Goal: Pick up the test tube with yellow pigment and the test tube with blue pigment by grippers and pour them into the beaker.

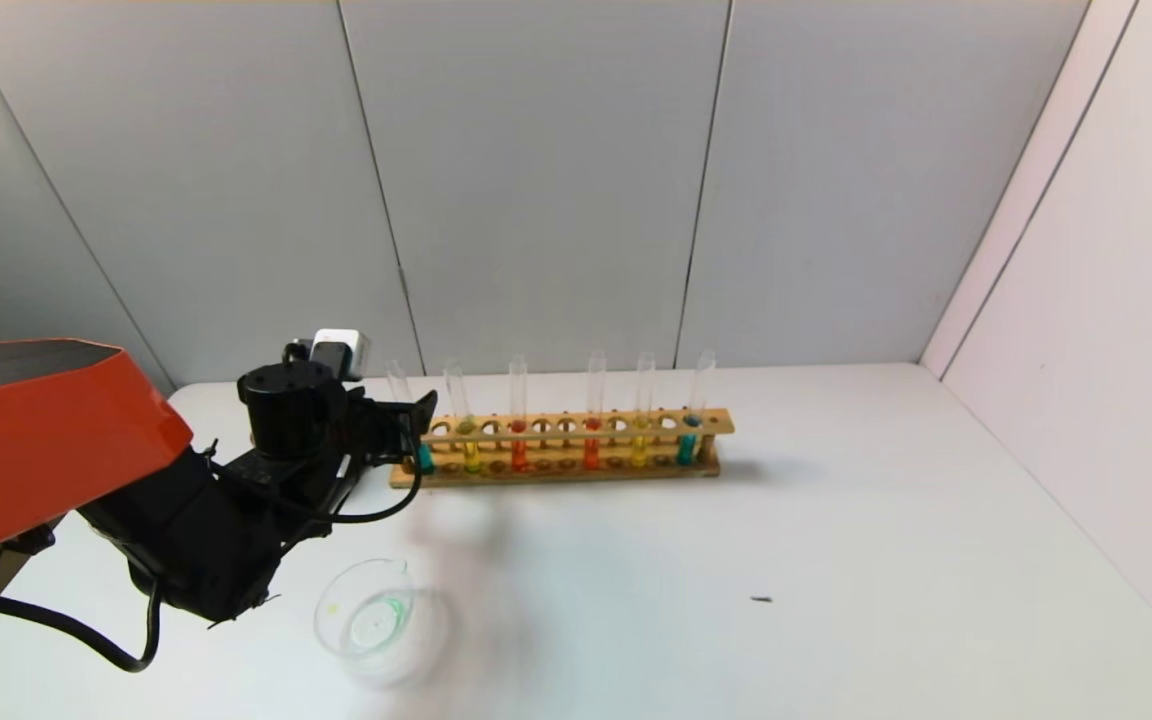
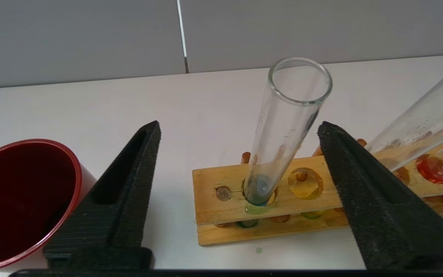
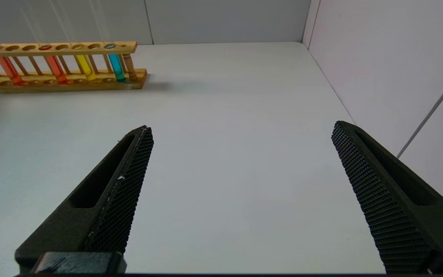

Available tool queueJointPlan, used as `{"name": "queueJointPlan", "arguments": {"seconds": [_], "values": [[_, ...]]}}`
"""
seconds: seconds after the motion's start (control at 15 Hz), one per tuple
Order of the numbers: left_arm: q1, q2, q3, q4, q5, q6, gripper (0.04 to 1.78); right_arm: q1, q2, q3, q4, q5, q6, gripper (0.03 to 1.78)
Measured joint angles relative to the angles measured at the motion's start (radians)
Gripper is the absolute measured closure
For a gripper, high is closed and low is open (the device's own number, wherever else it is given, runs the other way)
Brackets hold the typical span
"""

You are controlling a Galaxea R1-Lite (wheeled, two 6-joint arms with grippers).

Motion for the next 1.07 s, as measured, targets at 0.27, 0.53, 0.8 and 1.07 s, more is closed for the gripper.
{"name": "queueJointPlan", "arguments": {"seconds": [0.27, 0.53, 0.8, 1.07], "values": [[-0.001, 0.016, -0.016, -0.007, -0.002, 0.001, 1.14, 0.000, 0.000, 0.000, 0.000, 0.000, 0.000, 0.11], [-0.003, 0.020, -0.017, -0.009, -0.005, 0.001, 1.51, 0.000, 0.000, 0.000, 0.000, 0.000, 0.000, 0.11], [-0.003, 0.019, -0.015, -0.009, -0.005, 0.008, 1.51, 0.000, 0.000, 0.000, 0.000, 0.000, 0.000, 0.11], [-0.009, 0.004, -0.008, -0.002, 0.000, 0.032, 1.51, 0.000, 0.000, 0.000, 0.000, 0.000, 0.000, 0.11]]}}
